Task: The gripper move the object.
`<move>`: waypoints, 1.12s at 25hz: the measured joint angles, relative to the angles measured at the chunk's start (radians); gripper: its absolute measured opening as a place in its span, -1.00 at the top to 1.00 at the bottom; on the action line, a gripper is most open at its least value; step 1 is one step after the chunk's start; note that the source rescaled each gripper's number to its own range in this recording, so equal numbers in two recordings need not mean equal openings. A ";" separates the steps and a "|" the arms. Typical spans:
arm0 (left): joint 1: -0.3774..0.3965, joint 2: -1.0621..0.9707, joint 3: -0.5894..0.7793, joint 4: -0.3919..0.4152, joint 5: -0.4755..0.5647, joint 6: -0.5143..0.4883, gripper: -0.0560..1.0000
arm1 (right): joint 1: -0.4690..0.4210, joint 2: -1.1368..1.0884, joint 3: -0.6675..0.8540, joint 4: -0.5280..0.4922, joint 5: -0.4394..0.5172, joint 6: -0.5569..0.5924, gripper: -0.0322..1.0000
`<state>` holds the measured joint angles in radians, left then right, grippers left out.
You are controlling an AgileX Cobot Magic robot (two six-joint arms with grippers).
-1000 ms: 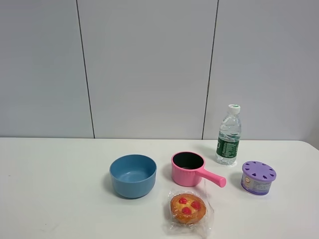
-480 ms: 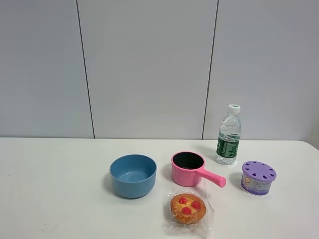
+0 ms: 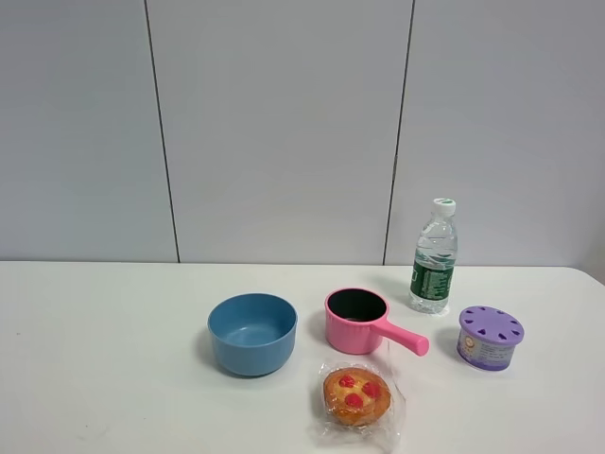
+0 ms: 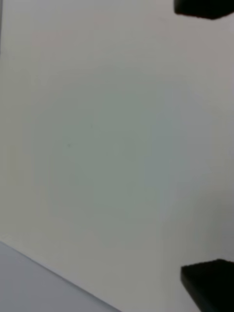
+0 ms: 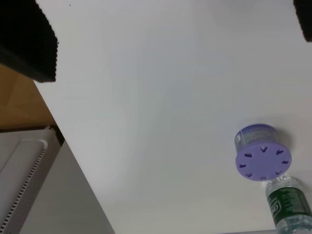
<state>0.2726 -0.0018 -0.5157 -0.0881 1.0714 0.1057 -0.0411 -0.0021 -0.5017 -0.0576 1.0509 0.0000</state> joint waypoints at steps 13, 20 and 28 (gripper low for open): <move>-0.060 -0.004 0.006 -0.001 -0.007 -0.001 -1.00 | 0.000 0.000 0.000 0.000 0.000 0.000 -1.00; -0.065 -0.004 0.006 -0.001 -0.007 -0.001 -1.00 | 0.000 0.000 0.000 0.000 0.000 0.000 -1.00; -0.065 -0.004 0.006 0.001 -0.007 -0.010 -1.00 | 0.000 0.000 0.000 0.000 0.000 0.000 -1.00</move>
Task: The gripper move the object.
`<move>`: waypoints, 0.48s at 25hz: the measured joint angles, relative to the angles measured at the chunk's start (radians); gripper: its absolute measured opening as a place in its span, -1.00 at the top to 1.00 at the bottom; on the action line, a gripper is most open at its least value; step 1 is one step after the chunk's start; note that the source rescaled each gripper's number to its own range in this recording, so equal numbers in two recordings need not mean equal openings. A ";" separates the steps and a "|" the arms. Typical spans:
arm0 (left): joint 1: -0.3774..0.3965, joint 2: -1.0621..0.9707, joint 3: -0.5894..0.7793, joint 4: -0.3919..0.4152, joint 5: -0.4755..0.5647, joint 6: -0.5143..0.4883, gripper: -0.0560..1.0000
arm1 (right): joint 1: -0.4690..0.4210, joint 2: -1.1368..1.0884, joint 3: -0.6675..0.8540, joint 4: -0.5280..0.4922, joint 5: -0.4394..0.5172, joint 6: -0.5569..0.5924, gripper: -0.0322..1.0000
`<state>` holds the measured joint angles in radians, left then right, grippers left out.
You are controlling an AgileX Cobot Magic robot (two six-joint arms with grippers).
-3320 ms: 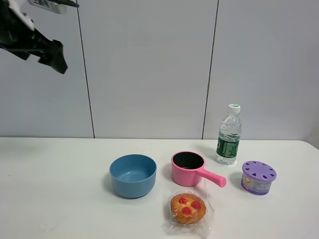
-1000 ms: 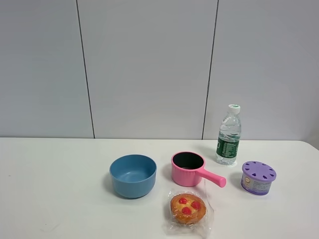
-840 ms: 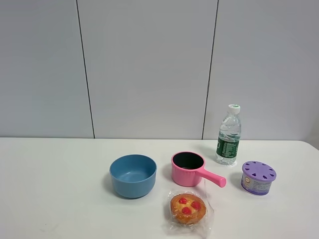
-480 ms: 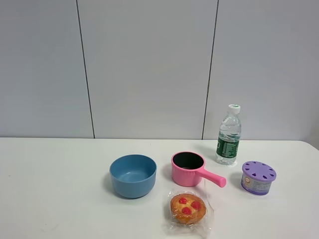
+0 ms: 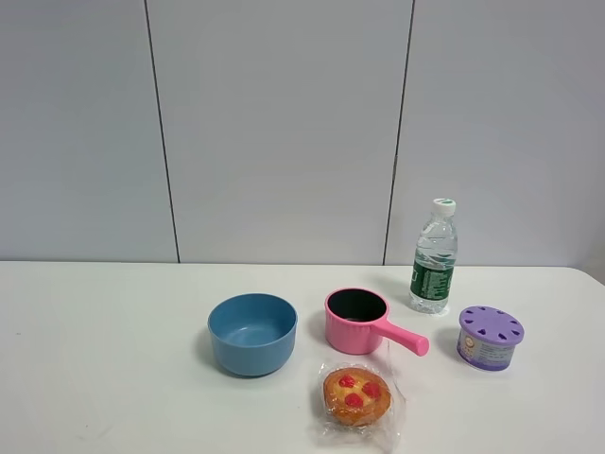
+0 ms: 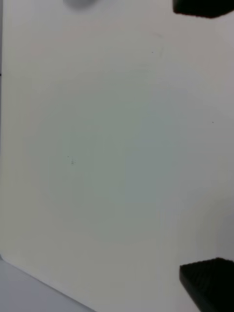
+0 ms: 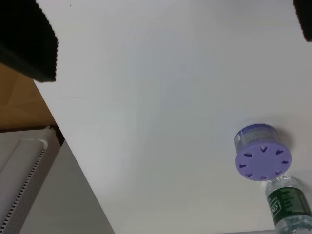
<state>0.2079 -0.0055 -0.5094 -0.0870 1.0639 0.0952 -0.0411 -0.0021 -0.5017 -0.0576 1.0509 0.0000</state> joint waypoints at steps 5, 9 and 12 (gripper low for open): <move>0.000 0.000 0.000 0.003 0.000 -0.005 -1.00 | 0.000 0.000 0.000 0.000 0.000 0.000 -1.00; 0.000 0.000 0.000 0.003 0.000 -0.005 -1.00 | 0.000 0.000 0.000 0.000 0.000 0.000 -1.00; 0.000 0.000 0.000 0.003 0.000 -0.005 -1.00 | 0.000 0.000 0.000 0.000 0.000 0.000 -1.00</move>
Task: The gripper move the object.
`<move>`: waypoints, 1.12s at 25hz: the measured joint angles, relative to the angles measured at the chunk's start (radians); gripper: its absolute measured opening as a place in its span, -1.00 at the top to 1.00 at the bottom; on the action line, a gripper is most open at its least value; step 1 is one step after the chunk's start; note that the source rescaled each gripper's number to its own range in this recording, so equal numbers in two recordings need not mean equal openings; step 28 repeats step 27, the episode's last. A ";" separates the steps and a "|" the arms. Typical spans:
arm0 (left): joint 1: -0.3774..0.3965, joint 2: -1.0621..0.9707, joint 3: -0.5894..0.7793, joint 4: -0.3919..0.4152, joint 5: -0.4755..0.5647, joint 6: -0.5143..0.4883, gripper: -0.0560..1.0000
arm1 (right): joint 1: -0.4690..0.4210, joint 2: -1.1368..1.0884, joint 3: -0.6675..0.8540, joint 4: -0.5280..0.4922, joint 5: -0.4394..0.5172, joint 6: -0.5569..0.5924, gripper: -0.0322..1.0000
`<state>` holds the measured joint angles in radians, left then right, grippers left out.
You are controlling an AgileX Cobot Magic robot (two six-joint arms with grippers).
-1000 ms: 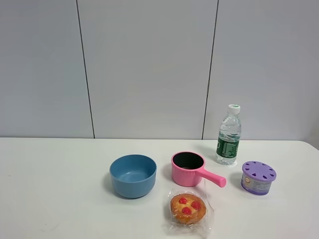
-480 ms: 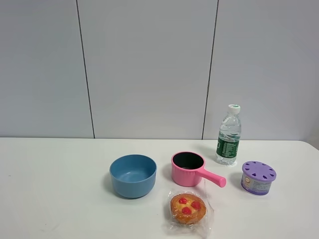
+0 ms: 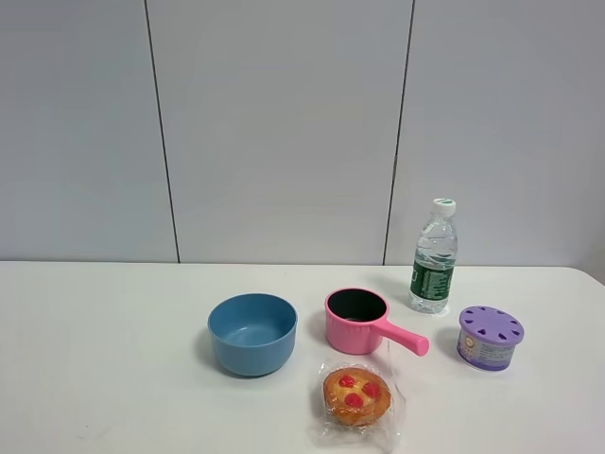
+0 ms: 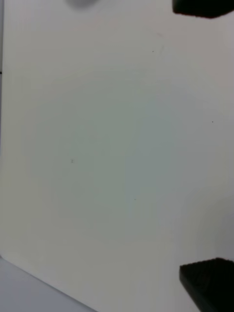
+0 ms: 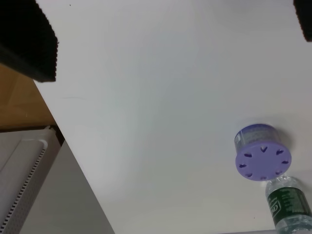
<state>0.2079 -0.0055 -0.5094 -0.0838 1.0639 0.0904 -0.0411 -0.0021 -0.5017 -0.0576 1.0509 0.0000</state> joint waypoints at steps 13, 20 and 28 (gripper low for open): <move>0.000 0.000 0.000 0.000 0.000 0.000 -1.00 | 0.000 0.000 0.000 0.000 0.000 0.000 -1.00; 0.000 0.000 0.000 0.000 0.000 0.000 -1.00 | 0.000 0.000 0.000 0.000 0.000 0.000 -1.00; 0.000 0.000 0.000 0.002 0.000 0.000 -1.00 | 0.000 0.000 0.000 0.000 0.000 0.000 -1.00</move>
